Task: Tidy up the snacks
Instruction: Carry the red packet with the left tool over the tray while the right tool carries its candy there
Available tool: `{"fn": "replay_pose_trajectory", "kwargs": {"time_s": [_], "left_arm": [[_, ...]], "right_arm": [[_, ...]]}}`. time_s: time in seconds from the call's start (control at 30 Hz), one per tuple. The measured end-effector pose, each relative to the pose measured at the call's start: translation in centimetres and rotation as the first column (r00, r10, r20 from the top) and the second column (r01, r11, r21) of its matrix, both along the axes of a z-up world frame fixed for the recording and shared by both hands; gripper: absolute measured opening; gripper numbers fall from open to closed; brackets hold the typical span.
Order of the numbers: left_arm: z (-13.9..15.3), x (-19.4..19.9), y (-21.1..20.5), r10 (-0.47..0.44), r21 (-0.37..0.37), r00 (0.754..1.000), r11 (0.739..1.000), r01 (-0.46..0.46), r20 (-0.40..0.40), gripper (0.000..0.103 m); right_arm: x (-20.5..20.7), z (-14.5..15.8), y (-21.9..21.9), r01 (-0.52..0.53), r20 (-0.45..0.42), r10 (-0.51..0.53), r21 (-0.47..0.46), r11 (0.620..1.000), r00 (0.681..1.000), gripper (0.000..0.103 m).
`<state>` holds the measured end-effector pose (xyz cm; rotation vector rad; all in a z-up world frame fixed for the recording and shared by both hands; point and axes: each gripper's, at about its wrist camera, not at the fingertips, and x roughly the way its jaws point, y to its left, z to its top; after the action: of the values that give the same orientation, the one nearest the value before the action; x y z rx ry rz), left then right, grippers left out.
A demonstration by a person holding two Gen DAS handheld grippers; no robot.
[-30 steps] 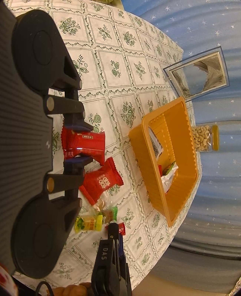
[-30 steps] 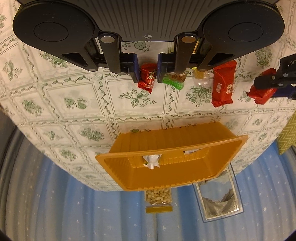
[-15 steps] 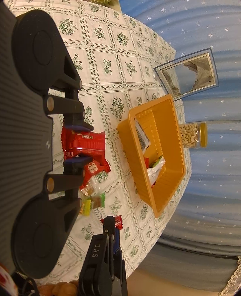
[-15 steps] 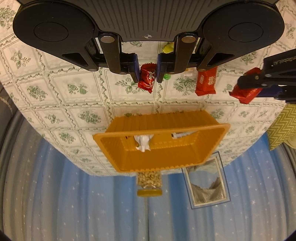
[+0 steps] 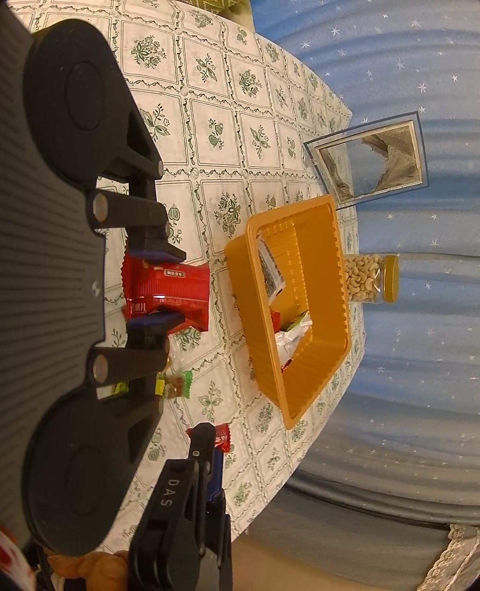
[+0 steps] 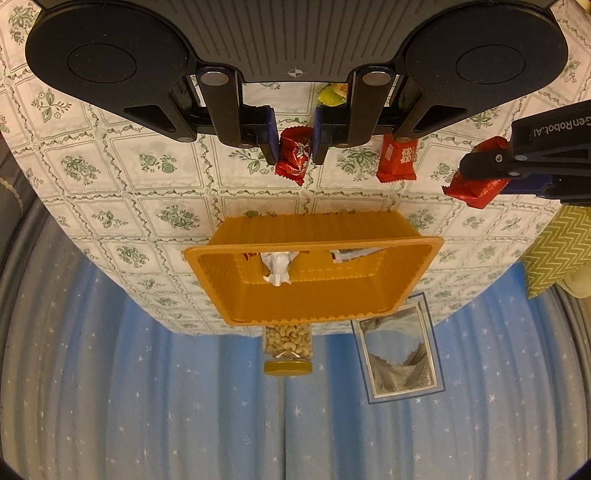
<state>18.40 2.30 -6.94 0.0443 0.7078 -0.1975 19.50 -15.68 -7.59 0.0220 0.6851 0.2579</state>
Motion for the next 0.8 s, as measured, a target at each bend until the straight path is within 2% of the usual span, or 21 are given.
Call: {"fn": "replay_pose_trajectory", "kwargs": {"time_s": [0.43,0.8], "left_arm": [[0.8,0.4,-0.3,0.016,-0.029,1.000,0.999,-0.015,0.025,0.025],[3.5,2.8,-0.5,0.032,-0.051,0.994,0.998,-0.026,0.105,0.025]], "right_arm": [[0.4,1.7,-0.9,-0.004,0.041,0.004,0.006,1.000,0.999,0.019],[2.4,4.1,-1.4,-0.034,0.101,0.033,0.008,0.999,0.994,0.019]]}}
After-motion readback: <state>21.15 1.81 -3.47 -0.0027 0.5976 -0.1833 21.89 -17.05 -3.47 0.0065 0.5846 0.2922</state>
